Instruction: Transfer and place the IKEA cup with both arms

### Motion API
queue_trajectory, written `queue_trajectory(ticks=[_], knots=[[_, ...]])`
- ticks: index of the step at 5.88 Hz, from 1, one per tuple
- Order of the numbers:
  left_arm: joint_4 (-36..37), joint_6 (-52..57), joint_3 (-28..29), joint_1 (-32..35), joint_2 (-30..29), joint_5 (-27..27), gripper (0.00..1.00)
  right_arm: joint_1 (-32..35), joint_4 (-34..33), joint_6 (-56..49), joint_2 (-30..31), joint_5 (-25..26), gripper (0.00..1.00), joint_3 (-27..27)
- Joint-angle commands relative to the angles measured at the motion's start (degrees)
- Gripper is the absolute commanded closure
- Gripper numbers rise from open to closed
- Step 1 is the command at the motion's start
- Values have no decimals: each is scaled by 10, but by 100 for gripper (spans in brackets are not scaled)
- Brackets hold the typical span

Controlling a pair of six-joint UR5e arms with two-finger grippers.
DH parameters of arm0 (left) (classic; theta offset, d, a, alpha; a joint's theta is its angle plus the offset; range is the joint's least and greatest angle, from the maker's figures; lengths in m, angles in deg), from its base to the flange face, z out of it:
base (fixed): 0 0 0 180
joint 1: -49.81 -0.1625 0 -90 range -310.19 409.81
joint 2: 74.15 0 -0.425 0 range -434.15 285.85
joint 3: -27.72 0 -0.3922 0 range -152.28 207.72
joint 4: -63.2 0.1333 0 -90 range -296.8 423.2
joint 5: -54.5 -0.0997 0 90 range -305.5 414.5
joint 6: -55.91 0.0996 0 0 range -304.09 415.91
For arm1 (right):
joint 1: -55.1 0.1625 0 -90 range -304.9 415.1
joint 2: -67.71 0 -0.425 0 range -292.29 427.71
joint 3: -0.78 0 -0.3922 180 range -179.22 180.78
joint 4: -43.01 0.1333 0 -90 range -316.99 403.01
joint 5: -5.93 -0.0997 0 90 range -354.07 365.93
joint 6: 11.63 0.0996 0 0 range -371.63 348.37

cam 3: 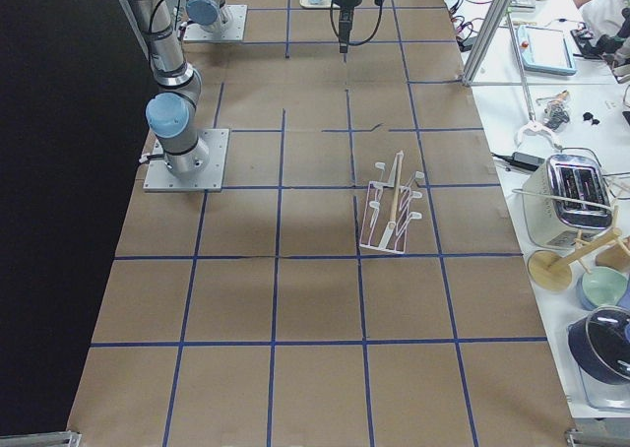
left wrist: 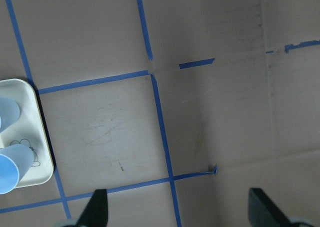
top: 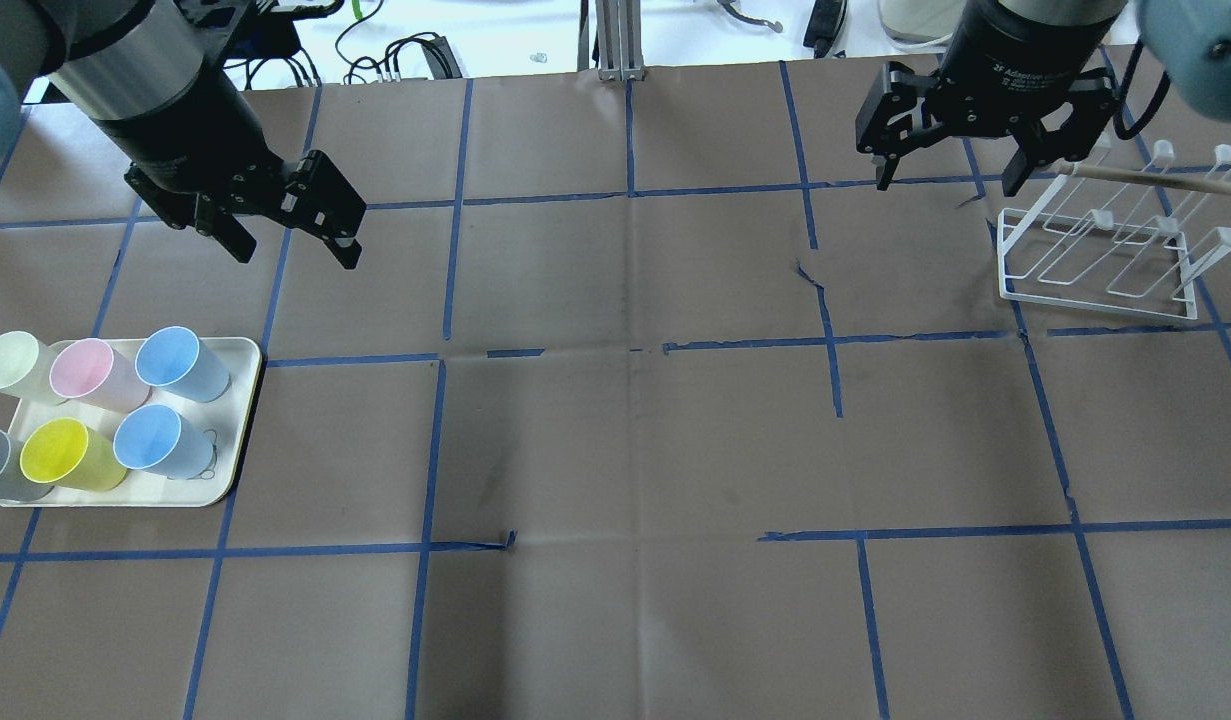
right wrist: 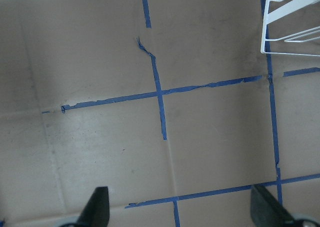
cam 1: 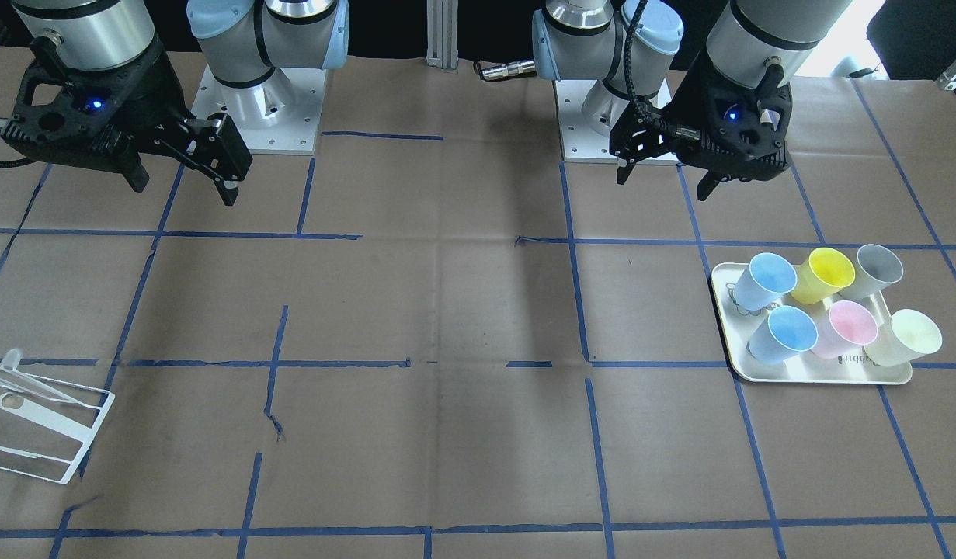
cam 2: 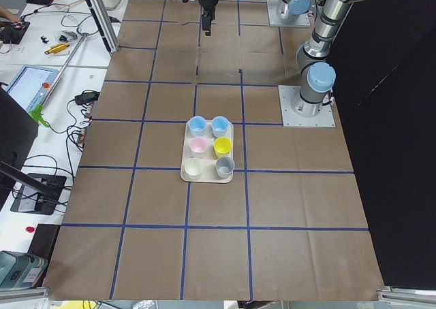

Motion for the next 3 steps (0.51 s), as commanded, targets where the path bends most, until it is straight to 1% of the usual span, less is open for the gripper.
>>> queue_trajectory(ticks=[1,3], knots=[[3,-67,7,0,0,-34,3,0,0,0,0,0,0,0],[3,-78,7,0,1,-33,3,0,0,0,0,0,0,0]])
